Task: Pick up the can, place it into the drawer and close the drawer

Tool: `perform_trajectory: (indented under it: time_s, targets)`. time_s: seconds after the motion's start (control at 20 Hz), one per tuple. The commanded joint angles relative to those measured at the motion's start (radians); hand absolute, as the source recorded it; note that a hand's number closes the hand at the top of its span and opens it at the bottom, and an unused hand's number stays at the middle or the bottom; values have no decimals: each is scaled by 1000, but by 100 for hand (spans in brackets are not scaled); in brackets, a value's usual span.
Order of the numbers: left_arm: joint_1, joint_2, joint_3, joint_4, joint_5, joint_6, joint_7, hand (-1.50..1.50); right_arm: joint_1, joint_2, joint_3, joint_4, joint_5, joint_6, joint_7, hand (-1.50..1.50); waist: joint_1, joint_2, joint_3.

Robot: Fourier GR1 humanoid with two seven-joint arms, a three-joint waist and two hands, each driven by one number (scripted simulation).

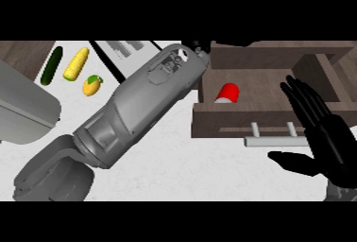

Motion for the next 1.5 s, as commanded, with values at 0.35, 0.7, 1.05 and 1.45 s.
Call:
perform_trajectory:
  time_s: [0.35,0.7,1.05,1.45]
  targets:
    - [99,142,-39,-232,-85,23,156,-150,-109,105,2,446,173,-301,-68,-150,40,-12,0]
    - [200,281,-33,-392,-106,-29,210,-150,-246,120,-51,709,221,-430,-103,-150,58,-7,0]
    - [261,388,-23,-524,-118,-70,299,-150,-403,145,-79,956,312,-546,-75,-150,57,-3,0]
    - [346,427,-38,-672,-175,4,371,-150,-622,139,-182,1272,299,-747,-129,-150,63,3,2]
